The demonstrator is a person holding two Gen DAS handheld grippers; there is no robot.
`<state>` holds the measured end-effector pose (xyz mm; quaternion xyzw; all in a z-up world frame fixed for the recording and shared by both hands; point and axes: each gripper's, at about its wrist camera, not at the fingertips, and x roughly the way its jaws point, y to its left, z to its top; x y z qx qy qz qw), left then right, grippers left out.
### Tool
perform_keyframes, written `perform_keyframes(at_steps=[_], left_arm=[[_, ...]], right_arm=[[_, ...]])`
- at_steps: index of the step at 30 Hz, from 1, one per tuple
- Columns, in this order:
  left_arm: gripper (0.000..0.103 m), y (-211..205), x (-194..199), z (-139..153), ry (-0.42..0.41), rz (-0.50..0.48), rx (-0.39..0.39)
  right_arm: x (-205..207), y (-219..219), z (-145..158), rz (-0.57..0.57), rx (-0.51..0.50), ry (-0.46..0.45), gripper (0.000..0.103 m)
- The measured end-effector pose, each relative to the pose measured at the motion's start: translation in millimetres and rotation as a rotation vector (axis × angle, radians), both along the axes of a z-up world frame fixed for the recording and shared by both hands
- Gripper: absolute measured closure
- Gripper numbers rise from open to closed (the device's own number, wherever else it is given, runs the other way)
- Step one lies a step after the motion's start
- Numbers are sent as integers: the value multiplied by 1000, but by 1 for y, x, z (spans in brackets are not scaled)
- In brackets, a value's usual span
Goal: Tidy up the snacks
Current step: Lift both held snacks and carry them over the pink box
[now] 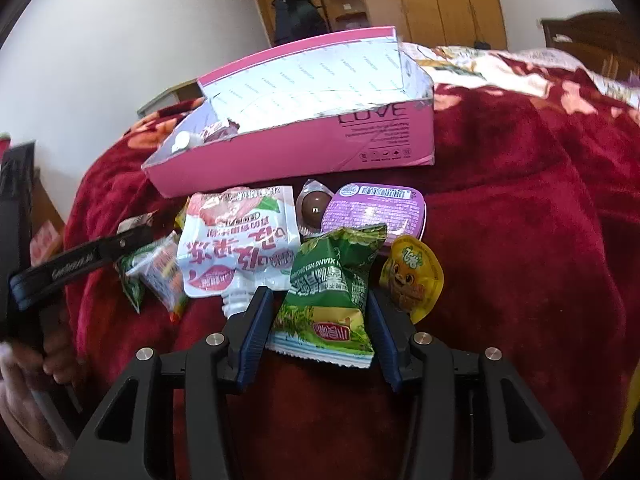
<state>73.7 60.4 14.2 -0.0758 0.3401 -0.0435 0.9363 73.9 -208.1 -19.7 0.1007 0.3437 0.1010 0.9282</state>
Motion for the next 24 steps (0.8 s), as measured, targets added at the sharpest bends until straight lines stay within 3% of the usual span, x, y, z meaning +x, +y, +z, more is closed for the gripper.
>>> perform_keyframes(at_steps=[4, 11, 18, 24], left_arm=[[68, -2, -5, 8, -22, -8, 1], [68, 0, -13, 21, -53, -9, -9], [68, -4, -18, 30, -75, -27, -11], [68, -9, -20, 33, -78, -41, -10]], right_arm=[[-2, -2, 1, -5, -9, -2, 60], [-12, -8, 7, -8, 38, -23, 62], [-19, -8, 15, -24, 5, -56, 65], [-24, -11, 24, 21, 86, -83, 64]])
